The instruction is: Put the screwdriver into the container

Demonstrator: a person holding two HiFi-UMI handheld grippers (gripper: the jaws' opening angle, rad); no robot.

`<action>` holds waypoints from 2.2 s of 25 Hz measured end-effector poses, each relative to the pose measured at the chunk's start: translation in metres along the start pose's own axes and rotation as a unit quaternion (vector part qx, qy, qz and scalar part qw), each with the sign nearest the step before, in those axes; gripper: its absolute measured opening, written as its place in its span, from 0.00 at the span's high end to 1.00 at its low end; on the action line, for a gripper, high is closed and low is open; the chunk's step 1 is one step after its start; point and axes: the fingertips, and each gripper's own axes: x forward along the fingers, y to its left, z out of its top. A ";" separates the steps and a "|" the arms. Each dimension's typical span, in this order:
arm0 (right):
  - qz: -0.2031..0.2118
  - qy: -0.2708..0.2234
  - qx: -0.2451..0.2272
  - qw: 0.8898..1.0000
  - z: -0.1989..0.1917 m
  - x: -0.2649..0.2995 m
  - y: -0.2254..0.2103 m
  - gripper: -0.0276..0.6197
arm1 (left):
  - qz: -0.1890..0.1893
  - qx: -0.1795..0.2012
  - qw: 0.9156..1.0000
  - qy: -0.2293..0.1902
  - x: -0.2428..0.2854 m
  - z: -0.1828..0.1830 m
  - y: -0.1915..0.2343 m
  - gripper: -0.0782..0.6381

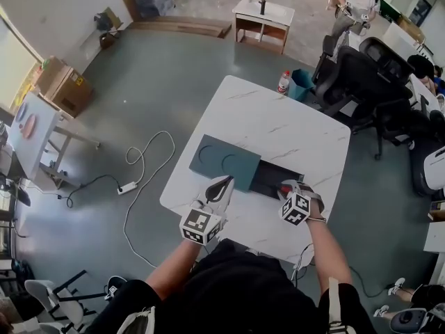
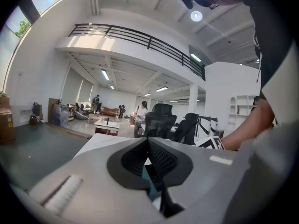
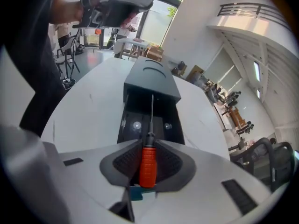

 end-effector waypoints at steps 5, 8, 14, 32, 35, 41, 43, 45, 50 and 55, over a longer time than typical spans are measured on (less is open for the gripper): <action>0.030 0.023 -0.005 0.999 -0.005 0.020 0.002 0.82 | 0.000 -0.004 1.000 0.003 -0.005 -0.002 -0.003 0.88; 0.045 0.031 -0.008 0.998 -0.006 0.028 0.005 0.82 | 0.000 -0.007 1.000 0.005 -0.008 -0.006 -0.005 0.88; 0.056 0.049 -0.027 0.997 -0.007 0.041 0.004 0.82 | 0.006 -0.009 1.000 0.011 -0.013 -0.011 -0.004 0.88; 0.007 -0.010 0.009 1.000 0.020 -0.004 -0.013 0.72 | 0.011 -0.015 1.000 0.007 -0.015 -0.009 -0.012 0.88; -0.037 -0.049 0.028 0.998 0.035 -0.032 -0.022 0.72 | 0.009 -0.014 1.000 0.006 -0.016 -0.006 -0.017 0.88; -0.126 -0.178 0.127 0.968 0.078 -0.102 -0.044 0.79 | -0.003 -0.006 1.000 0.001 -0.013 0.000 -0.028 0.88; -0.133 -0.245 0.213 0.936 0.088 -0.127 -0.050 0.80 | -0.008 -0.005 1.000 -0.004 -0.012 0.006 -0.033 0.88; -0.153 -0.298 0.272 0.902 0.095 -0.153 -0.058 0.84 | -0.012 -0.008 1.000 -0.011 -0.012 0.014 -0.039 0.88; -0.208 -0.371 0.334 0.841 0.101 -0.208 -0.070 0.92 | -0.022 -0.015 0.999 -0.026 -0.008 0.030 -0.047 0.88; -0.249 -0.399 0.382 0.796 0.085 -0.240 -0.073 0.94 | -0.023 -0.010 0.999 -0.029 -0.007 0.035 -0.051 0.88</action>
